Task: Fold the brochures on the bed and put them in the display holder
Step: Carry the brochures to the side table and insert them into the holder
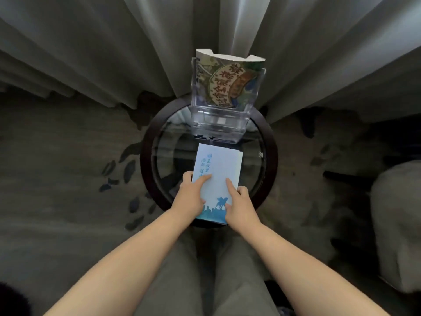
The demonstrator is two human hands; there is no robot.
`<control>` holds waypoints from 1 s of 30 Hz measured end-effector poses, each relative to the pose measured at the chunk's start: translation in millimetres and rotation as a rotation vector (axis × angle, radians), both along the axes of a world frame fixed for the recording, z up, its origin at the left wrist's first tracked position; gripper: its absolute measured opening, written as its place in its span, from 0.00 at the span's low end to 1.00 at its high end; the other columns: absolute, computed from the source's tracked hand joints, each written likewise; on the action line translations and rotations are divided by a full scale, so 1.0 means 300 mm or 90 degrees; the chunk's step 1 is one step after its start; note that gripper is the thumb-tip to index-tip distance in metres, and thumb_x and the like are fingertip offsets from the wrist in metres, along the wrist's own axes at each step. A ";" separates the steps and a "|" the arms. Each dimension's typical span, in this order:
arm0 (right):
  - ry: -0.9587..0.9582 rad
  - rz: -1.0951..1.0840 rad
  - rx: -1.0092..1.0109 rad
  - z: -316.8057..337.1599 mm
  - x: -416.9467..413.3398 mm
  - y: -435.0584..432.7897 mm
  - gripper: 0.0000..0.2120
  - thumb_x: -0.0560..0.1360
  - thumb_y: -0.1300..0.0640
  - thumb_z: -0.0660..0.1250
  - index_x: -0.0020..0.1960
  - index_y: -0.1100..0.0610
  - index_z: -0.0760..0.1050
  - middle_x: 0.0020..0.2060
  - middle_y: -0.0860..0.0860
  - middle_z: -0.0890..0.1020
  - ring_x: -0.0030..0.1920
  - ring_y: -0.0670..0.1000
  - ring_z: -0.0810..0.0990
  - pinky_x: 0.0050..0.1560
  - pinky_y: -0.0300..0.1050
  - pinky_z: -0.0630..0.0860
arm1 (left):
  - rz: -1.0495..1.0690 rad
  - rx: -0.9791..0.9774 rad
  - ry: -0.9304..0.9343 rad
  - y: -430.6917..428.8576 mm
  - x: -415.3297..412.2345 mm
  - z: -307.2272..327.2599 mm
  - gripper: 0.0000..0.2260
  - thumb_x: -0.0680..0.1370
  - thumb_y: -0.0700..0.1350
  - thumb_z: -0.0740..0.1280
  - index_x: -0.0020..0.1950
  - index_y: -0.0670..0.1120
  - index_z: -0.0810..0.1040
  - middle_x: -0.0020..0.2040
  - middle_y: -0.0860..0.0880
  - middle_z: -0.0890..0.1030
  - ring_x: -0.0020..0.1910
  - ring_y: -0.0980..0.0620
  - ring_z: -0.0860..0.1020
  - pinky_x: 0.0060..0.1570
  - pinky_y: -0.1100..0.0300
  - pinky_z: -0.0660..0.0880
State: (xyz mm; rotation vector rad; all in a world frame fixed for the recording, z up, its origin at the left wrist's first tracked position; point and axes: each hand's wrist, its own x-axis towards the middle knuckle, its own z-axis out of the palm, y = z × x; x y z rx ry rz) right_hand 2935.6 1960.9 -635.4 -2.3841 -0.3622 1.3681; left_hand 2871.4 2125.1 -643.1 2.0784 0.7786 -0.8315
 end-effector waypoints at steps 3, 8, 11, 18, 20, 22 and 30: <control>0.002 -0.027 -0.019 -0.088 -0.020 0.019 0.40 0.80 0.65 0.62 0.83 0.45 0.47 0.69 0.59 0.63 0.56 0.59 0.77 0.57 0.48 0.77 | -0.003 0.030 0.008 -0.011 0.003 -0.061 0.33 0.77 0.35 0.71 0.77 0.57 0.64 0.70 0.48 0.58 0.61 0.45 0.72 0.60 0.53 0.78; -0.014 -0.013 -0.076 -0.193 -0.047 0.059 0.45 0.79 0.65 0.66 0.84 0.47 0.40 0.68 0.54 0.60 0.43 0.52 0.77 0.47 0.46 0.80 | -0.037 0.063 0.007 -0.011 0.012 -0.137 0.31 0.79 0.41 0.70 0.78 0.54 0.61 0.71 0.45 0.59 0.62 0.46 0.71 0.53 0.58 0.76; -0.035 0.009 -0.084 -0.240 -0.059 0.059 0.48 0.78 0.63 0.68 0.83 0.45 0.39 0.67 0.54 0.59 0.45 0.51 0.77 0.47 0.46 0.81 | -0.074 0.135 0.023 -0.019 0.012 -0.176 0.31 0.80 0.44 0.69 0.79 0.55 0.60 0.72 0.43 0.60 0.65 0.45 0.67 0.59 0.54 0.77; -0.139 -0.016 -0.068 -0.267 -0.091 0.091 0.46 0.73 0.65 0.71 0.83 0.46 0.50 0.75 0.58 0.50 0.76 0.59 0.51 0.67 0.51 0.75 | -0.008 0.159 0.007 -0.047 0.022 -0.201 0.32 0.78 0.42 0.69 0.79 0.56 0.62 0.77 0.44 0.57 0.68 0.42 0.66 0.69 0.48 0.68; -0.145 -0.090 -0.035 -0.270 -0.075 0.109 0.41 0.75 0.65 0.67 0.82 0.49 0.55 0.76 0.59 0.53 0.76 0.60 0.54 0.69 0.53 0.72 | 0.042 0.134 -0.008 -0.042 0.039 -0.199 0.33 0.79 0.42 0.66 0.81 0.56 0.60 0.80 0.45 0.55 0.72 0.42 0.64 0.71 0.47 0.67; -0.143 -0.193 -0.011 -0.270 -0.046 0.129 0.38 0.75 0.66 0.64 0.82 0.52 0.57 0.74 0.58 0.59 0.73 0.60 0.59 0.71 0.51 0.68 | 0.123 0.094 -0.036 -0.041 0.052 -0.208 0.34 0.79 0.41 0.65 0.83 0.54 0.58 0.81 0.47 0.57 0.74 0.41 0.63 0.70 0.46 0.68; -0.109 -0.348 0.009 -0.263 0.029 0.169 0.34 0.71 0.66 0.66 0.76 0.55 0.65 0.63 0.57 0.69 0.62 0.56 0.72 0.57 0.42 0.72 | 0.202 0.068 -0.074 -0.082 0.068 -0.216 0.38 0.77 0.41 0.66 0.84 0.53 0.53 0.79 0.47 0.58 0.72 0.43 0.61 0.68 0.54 0.69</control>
